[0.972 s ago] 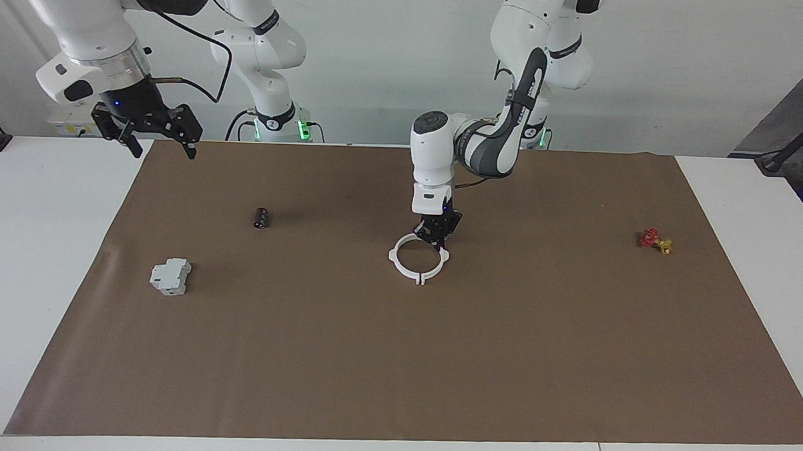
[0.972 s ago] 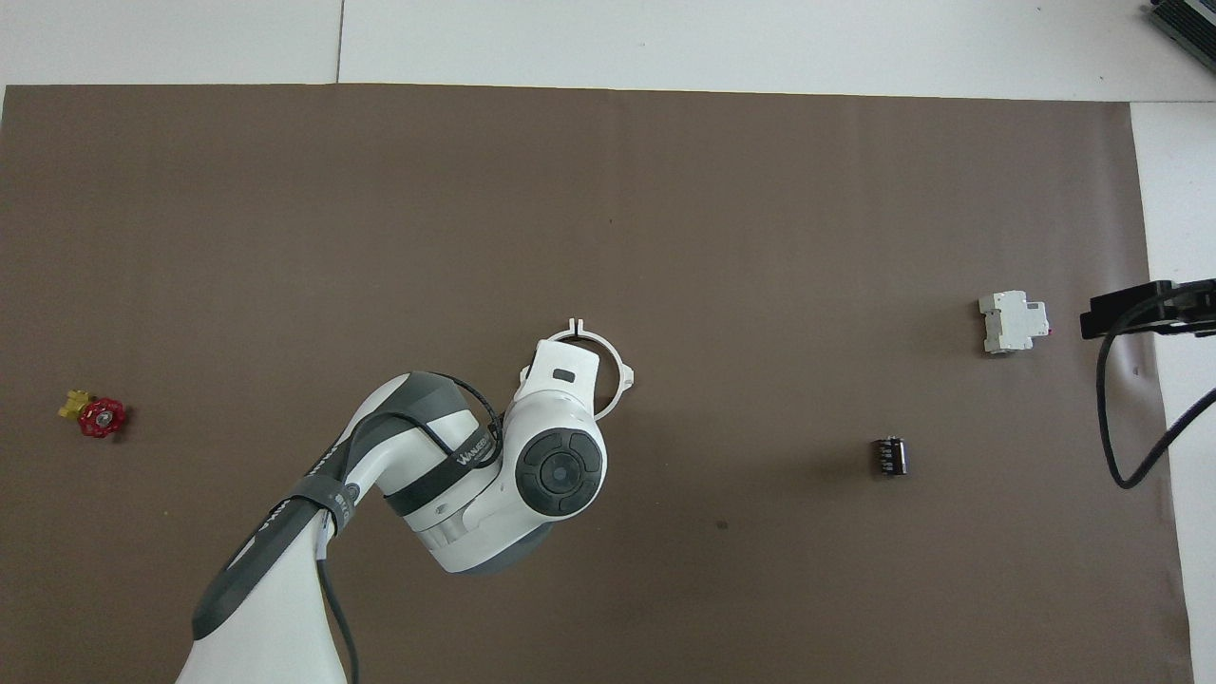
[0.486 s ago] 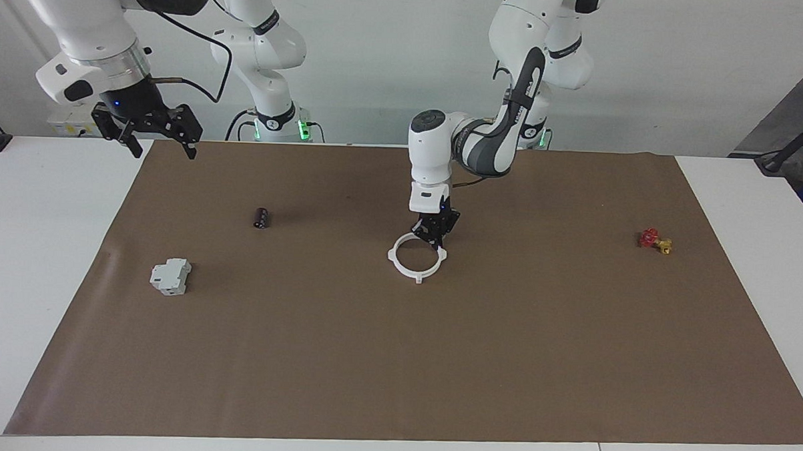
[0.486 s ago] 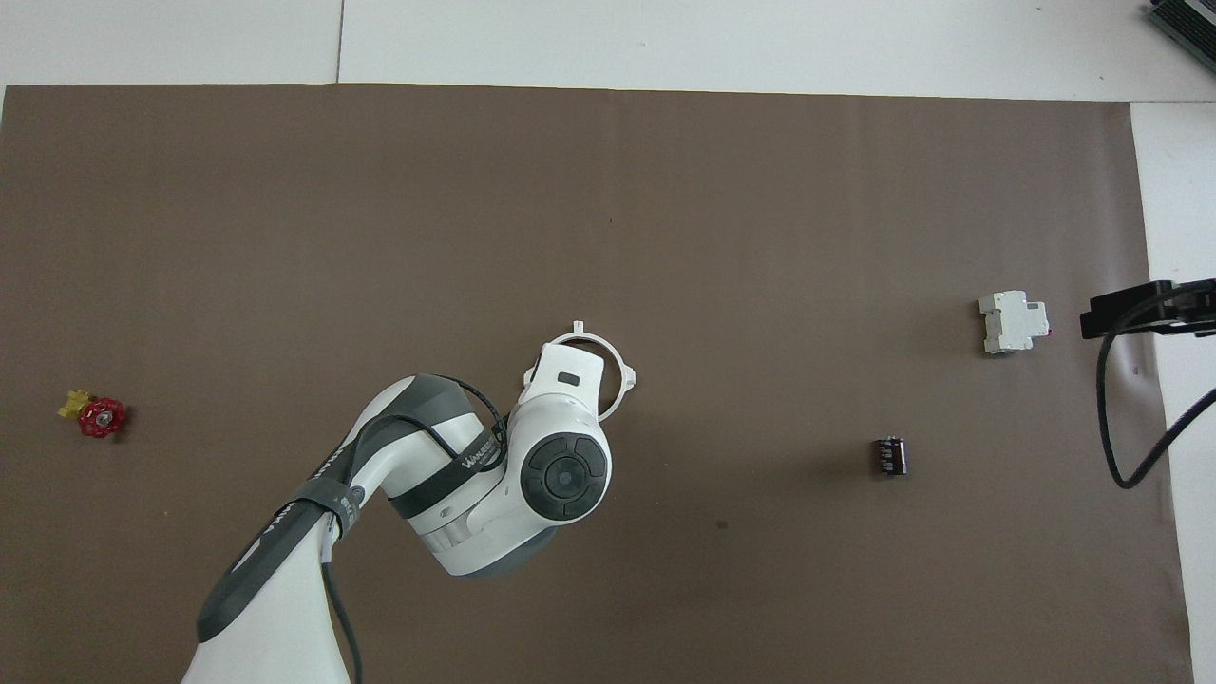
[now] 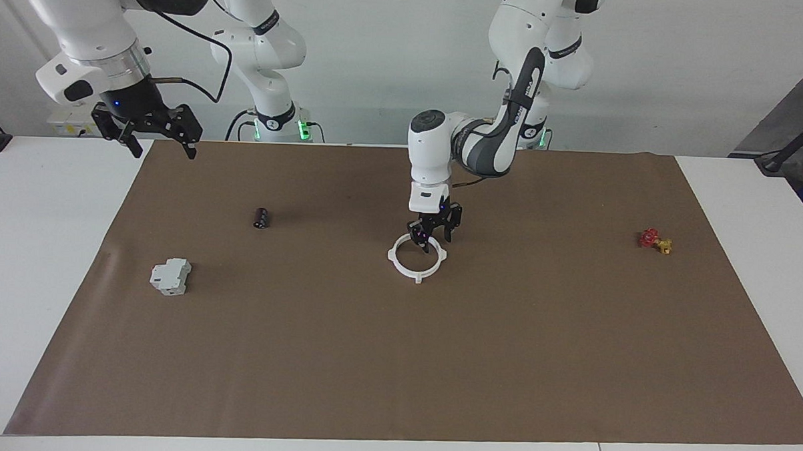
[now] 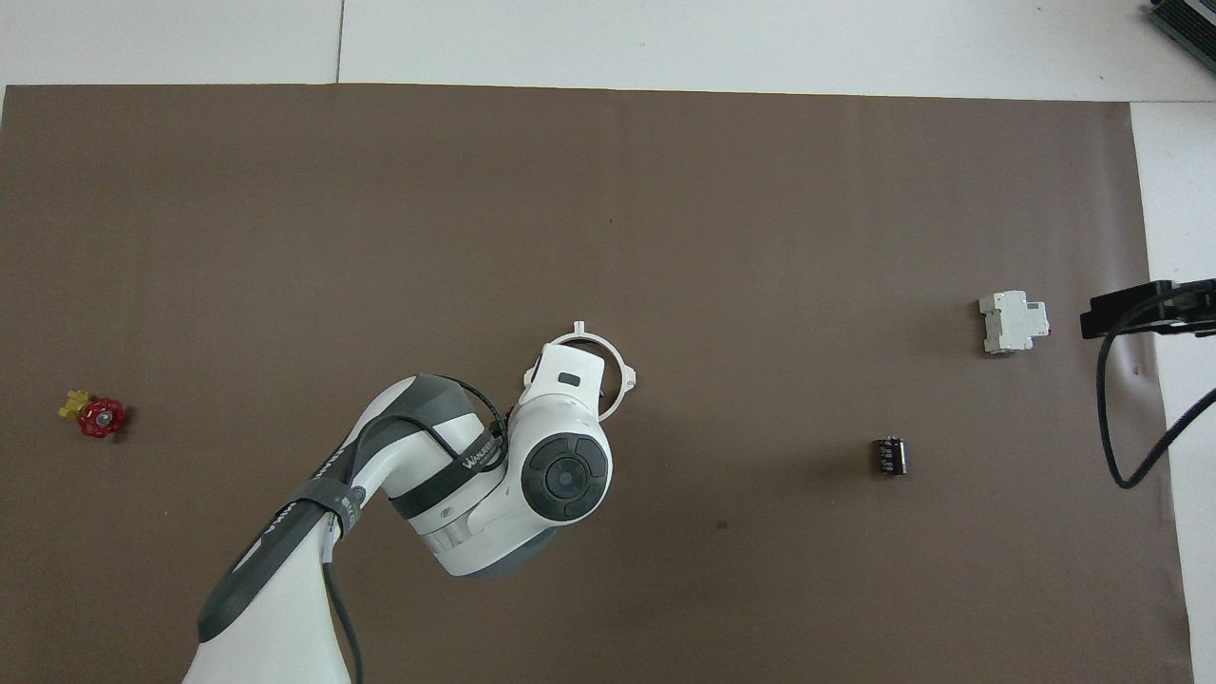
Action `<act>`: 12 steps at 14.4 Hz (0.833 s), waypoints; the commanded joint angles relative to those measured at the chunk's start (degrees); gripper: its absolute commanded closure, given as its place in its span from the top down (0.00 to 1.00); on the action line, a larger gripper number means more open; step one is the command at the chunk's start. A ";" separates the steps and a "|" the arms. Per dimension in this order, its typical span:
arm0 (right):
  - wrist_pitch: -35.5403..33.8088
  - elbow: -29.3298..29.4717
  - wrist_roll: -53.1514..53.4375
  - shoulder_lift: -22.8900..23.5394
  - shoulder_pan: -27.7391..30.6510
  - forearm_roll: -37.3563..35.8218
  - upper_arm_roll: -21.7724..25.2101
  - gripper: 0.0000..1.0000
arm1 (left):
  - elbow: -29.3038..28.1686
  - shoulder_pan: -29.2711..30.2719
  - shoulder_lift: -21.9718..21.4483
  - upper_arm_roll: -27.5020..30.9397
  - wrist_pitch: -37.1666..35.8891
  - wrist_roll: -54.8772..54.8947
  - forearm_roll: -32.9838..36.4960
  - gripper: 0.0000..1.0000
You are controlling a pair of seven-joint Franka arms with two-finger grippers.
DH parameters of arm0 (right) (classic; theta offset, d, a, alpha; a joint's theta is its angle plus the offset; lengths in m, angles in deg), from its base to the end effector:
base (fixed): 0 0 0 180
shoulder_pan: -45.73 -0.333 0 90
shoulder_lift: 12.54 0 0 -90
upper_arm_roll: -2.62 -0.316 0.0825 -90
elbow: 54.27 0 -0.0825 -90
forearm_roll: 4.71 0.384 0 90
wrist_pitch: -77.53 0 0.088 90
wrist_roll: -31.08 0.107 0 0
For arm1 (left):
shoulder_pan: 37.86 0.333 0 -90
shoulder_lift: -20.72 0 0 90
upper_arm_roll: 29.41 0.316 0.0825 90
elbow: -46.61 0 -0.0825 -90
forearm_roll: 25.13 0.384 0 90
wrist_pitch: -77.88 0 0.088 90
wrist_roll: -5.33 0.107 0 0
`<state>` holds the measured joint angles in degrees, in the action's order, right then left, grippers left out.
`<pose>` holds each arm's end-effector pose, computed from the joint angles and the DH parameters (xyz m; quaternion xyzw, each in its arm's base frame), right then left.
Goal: Assemble drain pipe with both arms
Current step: 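Press the held half-ring onto the placed half-ring with the left gripper, then release the joined ring and withdraw the left gripper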
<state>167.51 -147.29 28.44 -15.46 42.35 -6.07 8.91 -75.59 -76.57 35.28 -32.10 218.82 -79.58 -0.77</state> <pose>0.5374 -0.0314 0.6273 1.0000 -0.0023 -0.0016 0.0090 0.4336 -0.3822 0.2947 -0.9666 -0.2157 -0.1353 0.0274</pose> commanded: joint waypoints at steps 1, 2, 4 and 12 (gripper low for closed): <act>-1.04 0.65 0.87 0.37 0.48 0.92 -0.23 1.00 | 0.74 -1.10 0.56 0.84 -0.67 -1.22 1.57 1.00; -1.12 0.65 0.88 0.37 0.48 0.92 -0.23 1.00 | 0.74 -1.10 0.56 0.84 -0.76 -1.22 1.57 1.00; -1.04 0.65 0.88 0.37 0.48 0.92 -0.23 1.00 | 0.74 -0.93 0.56 0.84 -0.76 -1.04 1.57 1.00; -1.04 0.65 0.88 0.37 0.48 0.92 -0.23 1.00 | 2.05 8.63 -16.12 1.19 -20.33 21.14 -5.97 1.00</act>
<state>167.51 -147.29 28.44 -15.46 42.35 -6.07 8.91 -72.74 -71.05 24.76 -30.78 203.61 -66.60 -3.18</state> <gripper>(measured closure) 0.000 0.000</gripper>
